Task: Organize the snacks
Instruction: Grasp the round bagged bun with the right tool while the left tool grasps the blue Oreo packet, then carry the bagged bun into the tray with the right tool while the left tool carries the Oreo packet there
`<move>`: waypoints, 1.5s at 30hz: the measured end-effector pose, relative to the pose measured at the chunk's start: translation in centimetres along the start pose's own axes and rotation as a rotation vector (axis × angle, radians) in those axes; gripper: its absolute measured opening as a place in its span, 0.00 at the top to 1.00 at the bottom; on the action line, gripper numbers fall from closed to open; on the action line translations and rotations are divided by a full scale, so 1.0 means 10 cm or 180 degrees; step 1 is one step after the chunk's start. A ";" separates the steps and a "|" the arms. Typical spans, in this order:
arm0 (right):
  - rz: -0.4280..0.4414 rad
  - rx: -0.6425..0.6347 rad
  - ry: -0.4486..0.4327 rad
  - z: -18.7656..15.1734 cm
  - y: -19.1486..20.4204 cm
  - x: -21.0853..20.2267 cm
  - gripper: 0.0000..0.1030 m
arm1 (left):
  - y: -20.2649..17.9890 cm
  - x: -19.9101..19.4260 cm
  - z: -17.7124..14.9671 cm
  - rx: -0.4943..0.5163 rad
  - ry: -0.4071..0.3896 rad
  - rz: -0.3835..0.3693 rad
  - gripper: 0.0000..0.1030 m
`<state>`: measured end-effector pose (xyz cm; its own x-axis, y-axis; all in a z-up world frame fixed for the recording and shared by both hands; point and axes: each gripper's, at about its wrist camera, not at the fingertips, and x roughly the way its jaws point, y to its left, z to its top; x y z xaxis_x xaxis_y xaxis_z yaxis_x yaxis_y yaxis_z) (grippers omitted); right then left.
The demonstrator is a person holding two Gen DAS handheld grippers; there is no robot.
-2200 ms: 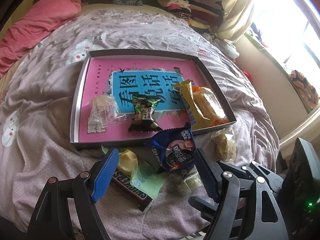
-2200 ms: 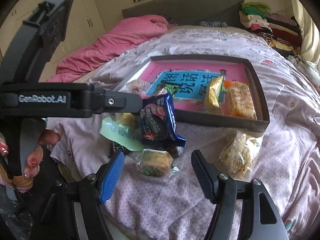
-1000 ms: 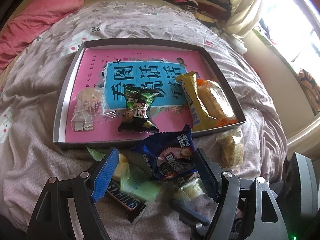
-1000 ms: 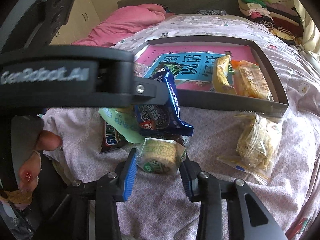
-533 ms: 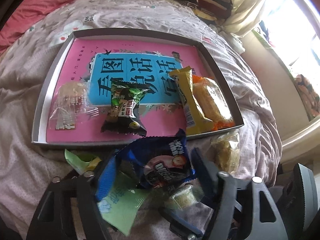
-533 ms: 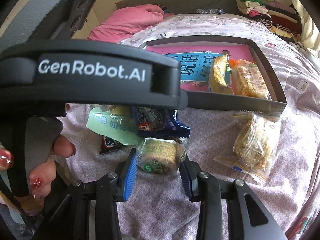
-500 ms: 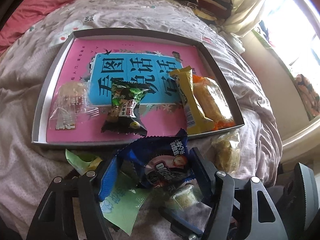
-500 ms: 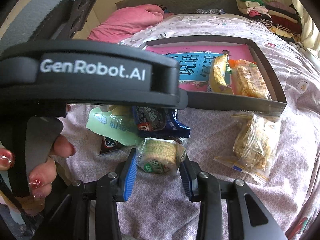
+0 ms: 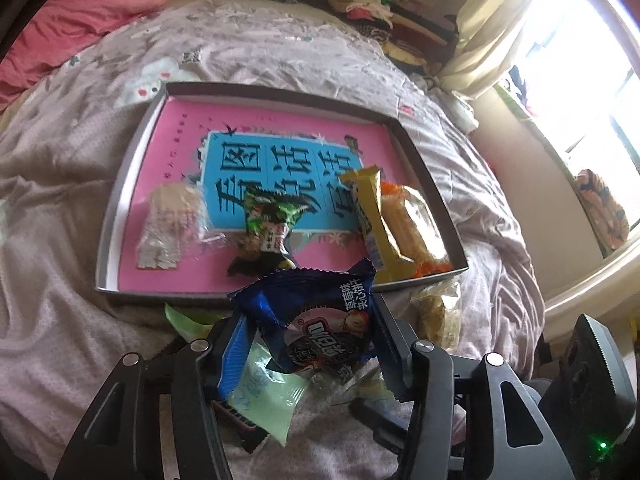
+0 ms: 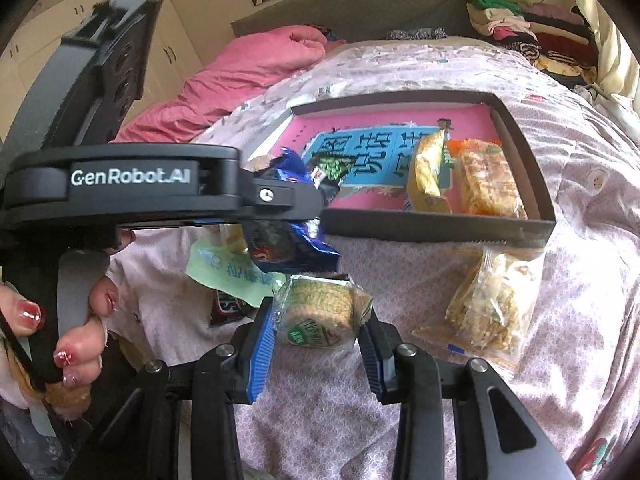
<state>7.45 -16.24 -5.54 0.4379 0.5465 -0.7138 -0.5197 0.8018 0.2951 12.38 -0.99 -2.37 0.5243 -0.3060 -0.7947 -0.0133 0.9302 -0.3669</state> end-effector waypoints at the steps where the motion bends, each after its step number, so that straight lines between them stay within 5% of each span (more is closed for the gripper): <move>1: -0.0007 -0.0010 -0.0019 0.01 0.00 -0.01 0.62 | 0.01 -0.02 0.00 -0.0007 -0.0018 0.0004 0.45; 26: -0.0085 0.0129 -0.0470 0.22 -0.21 -0.34 0.62 | 0.10 -0.50 0.05 0.0128 -0.0409 0.0208 0.45; 45: -0.0228 0.0111 -0.0735 0.33 -0.30 -0.48 0.62 | 0.39 -0.86 0.20 -0.0077 -0.0770 0.0327 0.45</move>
<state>9.32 -20.45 -0.89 0.6309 0.5254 -0.5709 -0.4573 0.8462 0.2734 9.50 5.71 3.95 0.7073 -0.1502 -0.6907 -0.0956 0.9478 -0.3041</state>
